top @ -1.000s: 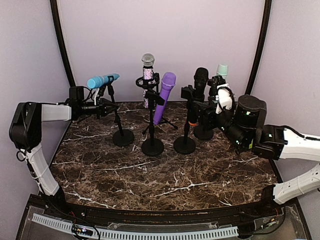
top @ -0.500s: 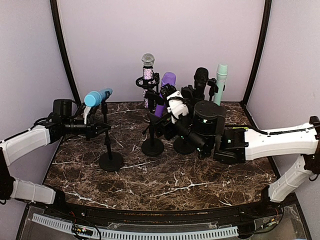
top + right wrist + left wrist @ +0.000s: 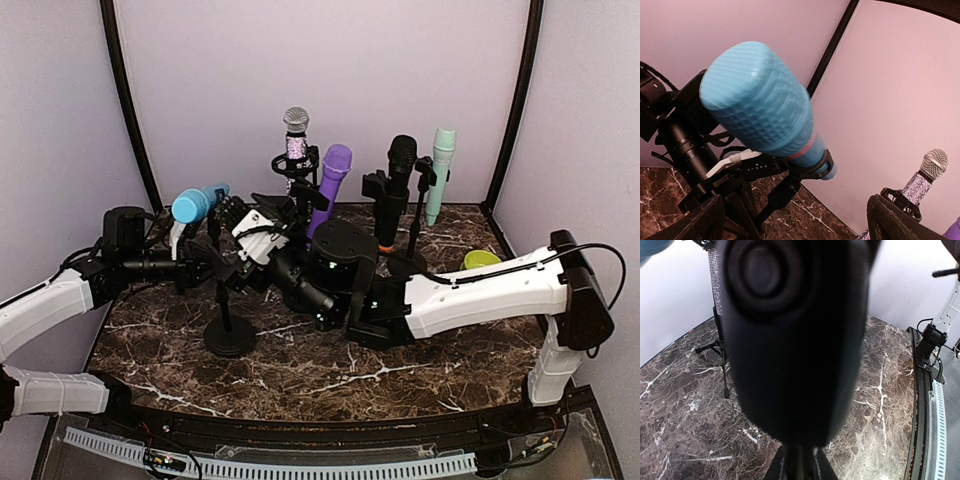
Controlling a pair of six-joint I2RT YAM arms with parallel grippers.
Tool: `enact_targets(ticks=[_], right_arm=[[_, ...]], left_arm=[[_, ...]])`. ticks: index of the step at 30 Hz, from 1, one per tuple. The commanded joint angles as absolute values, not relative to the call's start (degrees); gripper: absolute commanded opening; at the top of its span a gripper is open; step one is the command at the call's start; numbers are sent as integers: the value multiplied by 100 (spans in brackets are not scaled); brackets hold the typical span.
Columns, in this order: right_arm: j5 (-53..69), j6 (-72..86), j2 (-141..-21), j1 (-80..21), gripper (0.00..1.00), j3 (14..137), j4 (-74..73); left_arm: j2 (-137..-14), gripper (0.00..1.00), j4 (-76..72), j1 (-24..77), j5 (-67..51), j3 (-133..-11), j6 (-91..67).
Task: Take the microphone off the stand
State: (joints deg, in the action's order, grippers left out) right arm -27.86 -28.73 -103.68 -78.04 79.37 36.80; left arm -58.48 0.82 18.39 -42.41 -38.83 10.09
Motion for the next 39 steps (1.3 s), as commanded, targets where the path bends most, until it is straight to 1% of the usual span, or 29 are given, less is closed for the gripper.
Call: enact_targets(ticks=[1,4,9,13,18,23,25,26,30,31,32,33,34,36,37,39], right_arm=[[-3314,-4446,-10871,-8048,100,8471,4841],[-3579,-5046,-11238,-8128,100,8697,5458],[-3794,-5266,-11764,-8157,100,9186,6361],[-3886,-5406,-12266,-8148,97,9747,6931],[-3994,-5501,-12814,-8105,86,10487,7215],[-3915,-5289,-12956,-8045,73,10661,7142],[-3932,-5255,-12972,-8012,65,10693,7120],[-3954,-5223,-12965,-7993,60,10689,7119],[-3956,-4952,-12861,-7918,50,10608,6974],[-3942,-4860,-12799,-7897,46,10564,6904],[-3920,-4753,-12732,-7881,40,10505,6833],[-3857,-4645,-12643,-7868,33,10407,6786],[-3804,-4548,-12547,-7859,28,10284,6767],[-3690,-4358,-12356,-7844,21,10047,6734],[-3599,-4281,-12236,-7840,19,9893,6656],[-3432,-4141,-12086,-7834,18,9697,6539]], left_arm=[[-5678,0,-670,1932,-3874,-3888,914],[-5699,0,-756,1955,-3730,-3853,911],[-5729,0,-941,2000,-3548,-3765,824],[-5740,0,-986,2025,-3519,-3762,750],[-5699,0,-958,2042,-3500,-3797,699],[-5591,0,-924,2044,-3466,-3781,676],[-5537,0,-920,2048,-3446,-3763,652],[-5518,0,-920,2048,-3441,-3754,643],[-5468,0,-906,2046,-3451,-3736,653],[-5460,1,-899,2043,-3439,-3738,663],[-5458,3,-902,2043,-3429,-3736,664],[-5454,9,-907,2046,-3418,-3742,666],[-5445,22,-908,2048,-3419,-3739,663],[-5420,55,-876,2047,-3467,-3742,646],[-5404,66,-840,2043,-3524,-3744,627],[-5348,76,-738,2041,-3681,-3744,527]])
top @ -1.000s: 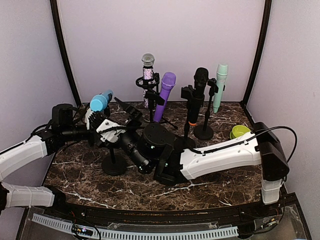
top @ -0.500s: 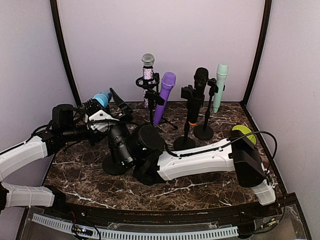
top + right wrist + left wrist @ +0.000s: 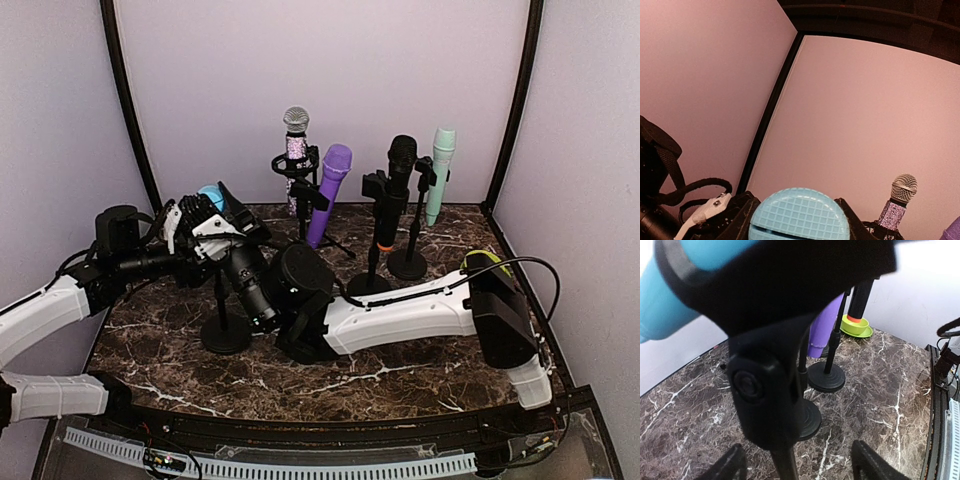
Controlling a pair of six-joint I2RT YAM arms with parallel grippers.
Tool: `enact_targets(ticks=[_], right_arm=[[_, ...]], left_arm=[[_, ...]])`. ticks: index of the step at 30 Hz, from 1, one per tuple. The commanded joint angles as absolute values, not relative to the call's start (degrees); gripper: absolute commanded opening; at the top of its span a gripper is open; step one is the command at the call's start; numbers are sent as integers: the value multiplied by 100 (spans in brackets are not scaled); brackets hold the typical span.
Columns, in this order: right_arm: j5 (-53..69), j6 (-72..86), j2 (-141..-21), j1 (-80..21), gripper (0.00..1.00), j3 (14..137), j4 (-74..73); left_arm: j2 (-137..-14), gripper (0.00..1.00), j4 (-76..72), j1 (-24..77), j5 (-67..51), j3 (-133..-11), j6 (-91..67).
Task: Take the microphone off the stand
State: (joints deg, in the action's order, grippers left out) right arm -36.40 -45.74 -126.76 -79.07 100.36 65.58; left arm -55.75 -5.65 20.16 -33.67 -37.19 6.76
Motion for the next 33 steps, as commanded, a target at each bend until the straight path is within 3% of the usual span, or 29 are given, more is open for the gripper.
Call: enact_targets(ticks=[1,5,10,15,20,22,24,29,33], right_arm=[[-3358,-4091,-12025,-7836,18,9622,6522],[-3255,-4047,-11895,-7844,19,9419,6546],[-3105,-4050,-11885,-7862,19,9412,6601],[-2979,-4205,-11981,-7905,19,9555,6664],[-2919,-4282,-11963,-7936,19,9550,6688],[-2899,-4271,-11949,-7945,19,9516,6693],[-2868,-4228,-11944,-7946,19,9490,6703],[-2735,-4101,-11949,-7954,19,9475,6690],[-2633,-4069,-11953,-7979,19,9503,6624]], left_arm=[[-5298,80,-696,2047,-3762,-3738,489],[-5027,89,-674,2039,-4074,-3711,269],[-4824,83,-883,2047,-3912,-3765,147],[-5122,67,-878,2037,-3857,-4054,50],[-5278,34,-938,2041,-3847,-4127,-7],[-5319,30,-974,2039,-3761,-4145,0],[-5382,31,-1012,2036,-3752,-4186,1],[-5520,53,-997,2033,-4090,-4277,-5],[-5587,53,-915,2039,-4200,-4333,80]])
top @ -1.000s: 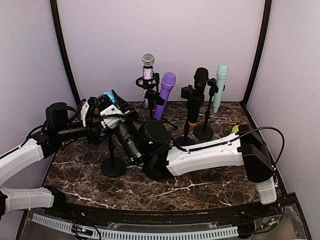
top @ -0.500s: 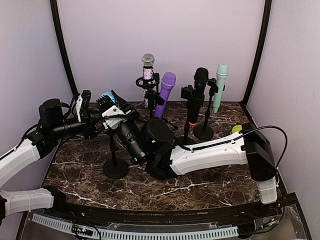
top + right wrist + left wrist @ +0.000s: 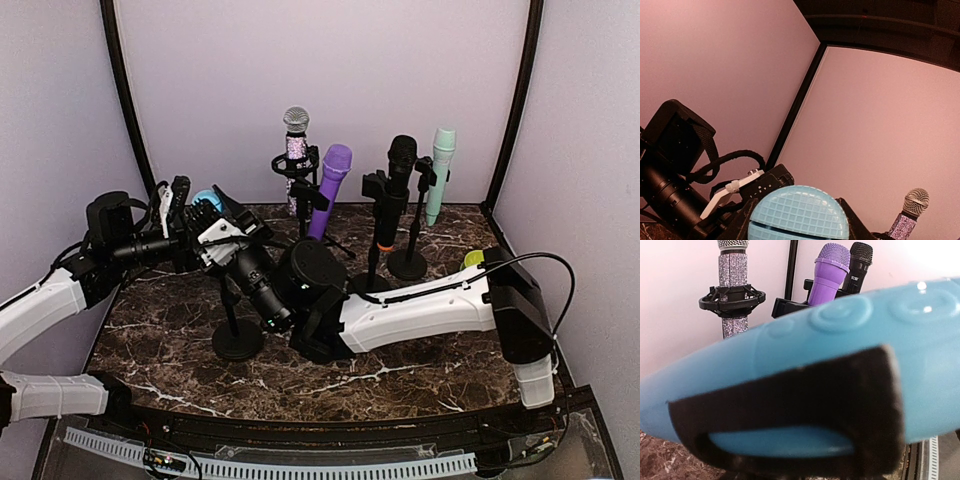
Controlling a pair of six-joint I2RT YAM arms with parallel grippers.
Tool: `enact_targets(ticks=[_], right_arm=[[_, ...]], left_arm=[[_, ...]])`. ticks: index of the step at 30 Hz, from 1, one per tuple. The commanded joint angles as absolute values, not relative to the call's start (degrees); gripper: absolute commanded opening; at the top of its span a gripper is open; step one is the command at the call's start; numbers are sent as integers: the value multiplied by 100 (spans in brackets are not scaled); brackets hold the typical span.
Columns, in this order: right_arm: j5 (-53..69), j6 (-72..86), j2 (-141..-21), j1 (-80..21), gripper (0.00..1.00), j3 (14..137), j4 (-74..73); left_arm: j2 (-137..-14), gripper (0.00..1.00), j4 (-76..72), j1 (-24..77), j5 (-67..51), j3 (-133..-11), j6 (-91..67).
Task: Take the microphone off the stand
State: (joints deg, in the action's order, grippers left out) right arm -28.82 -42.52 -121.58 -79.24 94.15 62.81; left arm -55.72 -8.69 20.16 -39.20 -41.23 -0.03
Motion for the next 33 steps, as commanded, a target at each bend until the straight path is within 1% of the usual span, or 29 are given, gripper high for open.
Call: enact_targets(ticks=[1,3,6,7,8,9,10,11,14,18,23,26,30,33], right_arm=[[-2630,-4078,-11945,-7980,19,9489,6633],[-2651,-4088,-11924,-7990,19,9426,6667],[-2740,-4079,-11889,-7989,22,9296,6783],[-2779,-4073,-11879,-7989,27,9246,6832],[-2826,-4051,-11870,-7989,39,9193,6891],[-2889,-4008,-11871,-7987,55,9146,6951],[-2964,-3973,-11874,-7985,63,9114,6993],[-3016,-3948,-11874,-7984,68,9078,7008],[-3104,-3750,-11850,-7975,76,8928,7025],[-3135,-3401,-11837,-7906,79,8774,6916],[-2965,-3043,-11877,-7776,80,8850,6696],[-2838,-2930,-11949,-7703,77,9043,6579],[-2648,-2817,-12065,-7619,68,9234,6540],[-2521,-2901,-12159,-7618,65,9400,6560]], left_arm=[[-5579,49,-899,2037,-4201,-4348,95],[-5532,38,-901,2003,-4201,-4347,59],[-5426,14,-966,1942,-4172,-4280,-15],[-5385,8,-993,1938,-4118,-4243,-33],[-5355,4,-1003,1934,-4073,-4225,-41],[-5331,0,-1022,1930,-4043,-4212,-48],[-5315,0,-1022,1929,-4021,-4210,-63],[-5317,0,-1028,1926,-4009,-4222,-80],[-5333,0,-1034,1927,-3993,-4298,-154],[-5369,0,-1035,1927,-4057,-4416,-256],[-5379,0,-998,1932,-4122,-4472,-308],[-5379,0,-956,1928,-4190,-4495,-369],[-5392,0,-866,1930,-4508,-4600,-460],[-5409,0,-766,1933,-4750,-4704,-536]])
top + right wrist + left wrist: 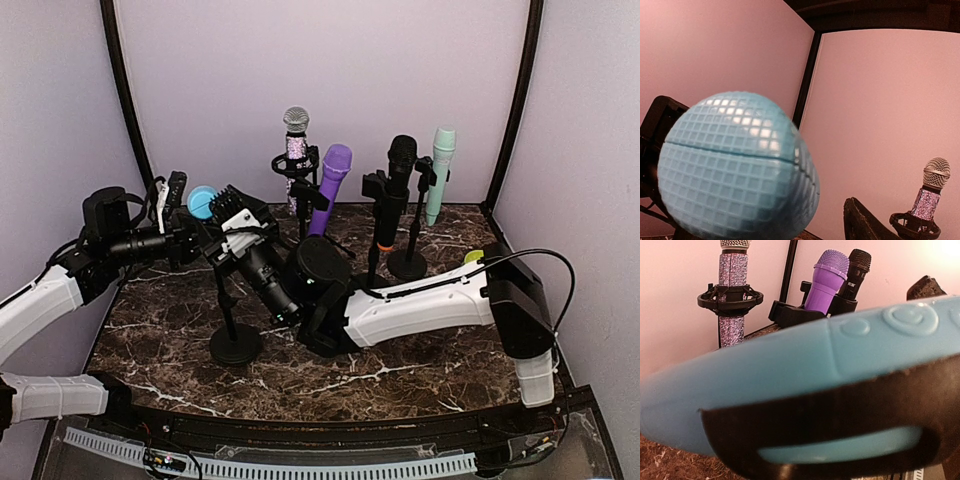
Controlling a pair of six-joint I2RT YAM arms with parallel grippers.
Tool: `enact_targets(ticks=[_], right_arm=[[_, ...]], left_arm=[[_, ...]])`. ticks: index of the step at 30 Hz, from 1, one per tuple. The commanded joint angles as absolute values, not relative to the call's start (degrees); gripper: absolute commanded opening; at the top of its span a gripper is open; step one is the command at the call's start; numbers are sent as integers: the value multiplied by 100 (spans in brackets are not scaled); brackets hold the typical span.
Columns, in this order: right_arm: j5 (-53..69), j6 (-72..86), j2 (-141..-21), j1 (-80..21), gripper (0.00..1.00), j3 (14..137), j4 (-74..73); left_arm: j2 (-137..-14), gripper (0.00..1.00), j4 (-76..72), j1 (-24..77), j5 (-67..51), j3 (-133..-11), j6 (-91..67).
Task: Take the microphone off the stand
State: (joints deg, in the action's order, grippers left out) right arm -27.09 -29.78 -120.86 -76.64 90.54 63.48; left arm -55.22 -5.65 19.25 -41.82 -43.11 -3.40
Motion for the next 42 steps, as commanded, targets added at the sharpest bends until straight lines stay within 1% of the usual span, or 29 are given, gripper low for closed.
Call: enact_targets(ticks=[1,5,11,18,23,30,33,42], right_arm=[[-2484,-2937,-12199,-7613,64,9460,6553],[-2360,-3120,-12315,-7611,59,9694,6512],[-2258,-3294,-12372,-7601,57,9877,6430],[-2260,-3784,-12428,-7660,40,9980,6487],[-2212,-4475,-12605,-7721,36,10310,6491],[-2024,-4540,-12501,-7747,28,10424,6443],[-1982,-4612,-12477,-7818,27,10432,6529],[-1867,-4814,-12322,-8000,26,10407,6718]], left_arm=[[-5418,0,-744,1934,-4822,-4740,-562],[-5457,0,-609,1932,-5149,-4852,-587],[-5423,0,-302,1932,-5255,-4895,-360],[-5470,0,-83,1929,-5083,-4911,-260],[-5651,0,136,1931,-4922,-5021,-325],[-5714,0,198,1921,-4307,-5018,-448],[-5836,0,216,1883,-3857,-5057,-696],[-6099,0,141,1703,-3777,-5131,-1186]])
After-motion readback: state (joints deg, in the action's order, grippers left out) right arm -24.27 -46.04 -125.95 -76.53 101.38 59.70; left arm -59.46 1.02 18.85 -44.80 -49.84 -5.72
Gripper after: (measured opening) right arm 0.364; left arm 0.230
